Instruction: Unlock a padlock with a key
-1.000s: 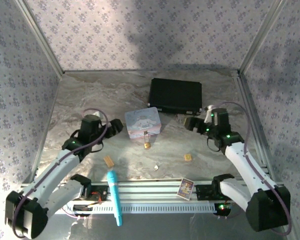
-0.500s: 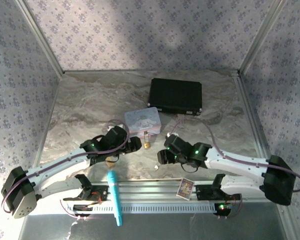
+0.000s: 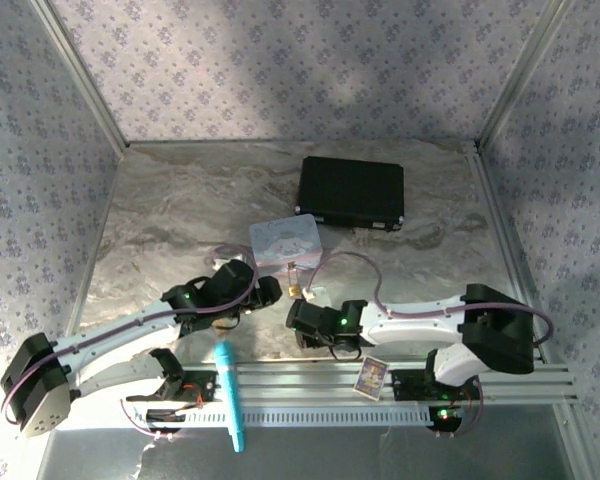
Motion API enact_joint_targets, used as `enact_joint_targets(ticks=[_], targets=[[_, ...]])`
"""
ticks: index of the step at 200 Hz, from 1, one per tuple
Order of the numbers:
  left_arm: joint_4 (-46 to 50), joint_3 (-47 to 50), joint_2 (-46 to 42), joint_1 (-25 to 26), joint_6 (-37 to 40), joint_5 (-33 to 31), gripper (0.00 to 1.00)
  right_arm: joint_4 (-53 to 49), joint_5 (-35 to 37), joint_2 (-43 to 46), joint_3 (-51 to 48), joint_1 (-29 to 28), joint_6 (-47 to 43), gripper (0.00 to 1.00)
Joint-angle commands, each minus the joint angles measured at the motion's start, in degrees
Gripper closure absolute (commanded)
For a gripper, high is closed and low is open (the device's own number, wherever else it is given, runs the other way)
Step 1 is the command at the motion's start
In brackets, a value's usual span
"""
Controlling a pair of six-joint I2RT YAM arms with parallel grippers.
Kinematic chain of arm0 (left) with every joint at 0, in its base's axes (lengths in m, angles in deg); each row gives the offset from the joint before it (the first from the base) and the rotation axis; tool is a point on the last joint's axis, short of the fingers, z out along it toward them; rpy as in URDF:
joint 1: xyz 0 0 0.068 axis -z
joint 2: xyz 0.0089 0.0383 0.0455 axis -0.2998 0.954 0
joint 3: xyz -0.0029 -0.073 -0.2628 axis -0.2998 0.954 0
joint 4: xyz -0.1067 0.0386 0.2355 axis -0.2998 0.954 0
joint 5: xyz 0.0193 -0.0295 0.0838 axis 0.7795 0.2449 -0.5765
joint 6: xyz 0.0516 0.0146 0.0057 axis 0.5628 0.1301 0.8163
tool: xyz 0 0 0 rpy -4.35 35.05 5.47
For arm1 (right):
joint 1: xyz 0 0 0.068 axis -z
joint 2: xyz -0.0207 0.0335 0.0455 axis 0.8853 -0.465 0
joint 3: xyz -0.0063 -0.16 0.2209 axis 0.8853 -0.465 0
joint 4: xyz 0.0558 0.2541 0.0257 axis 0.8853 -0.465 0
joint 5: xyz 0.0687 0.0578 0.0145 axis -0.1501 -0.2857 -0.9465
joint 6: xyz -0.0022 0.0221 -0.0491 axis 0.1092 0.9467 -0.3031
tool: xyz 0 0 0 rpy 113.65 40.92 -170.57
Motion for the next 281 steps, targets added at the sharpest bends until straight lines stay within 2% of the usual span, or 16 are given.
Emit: enact_joint_targets(ticks=[1, 62, 115, 181, 236, 264, 281], targets=[[0.3, 0.7, -1.7, 0.3, -1.3, -1.6, 0.14, -3.7, 2.9, -2.4, 2.9, -1.2, 3.5, 0.53], [-0.9, 2.3, -2.5, 0.4, -2.5, -1.8, 0.14, -10.1, 4.6, -5.9, 4.9, -2.7, 6.3, 0.58], [-1.0, 3.0, -2.9, 0.4, -2.9, -2.3, 0.14, -8.8, 3.7, -7.4, 4.4, -2.9, 6.7, 0.64], [-1.4, 4.4, -4.1, 0.4, -3.7, -3.1, 0.14, -2.1, 0.7, -8.1, 1.0, -1.1, 5.4, 0.73], [-2.0, 4.6, -3.5, 0.4, -4.0, -3.3, 0.15, 3.9, -2.3, -6.8, -3.3, 0.6, 3.2, 0.93], [-5.7, 6.0, -3.5, 0.6, -4.0, -2.7, 0.20, 7.8, -3.3, -3.8, -6.7, 1.8, 0.7, 1.00], [-10.5, 7.5, -3.8, 1.1, -3.6, -2.5, 0.26, 10.4, -4.3, -1.4, -8.8, 2.9, -2.3, 1.00]])
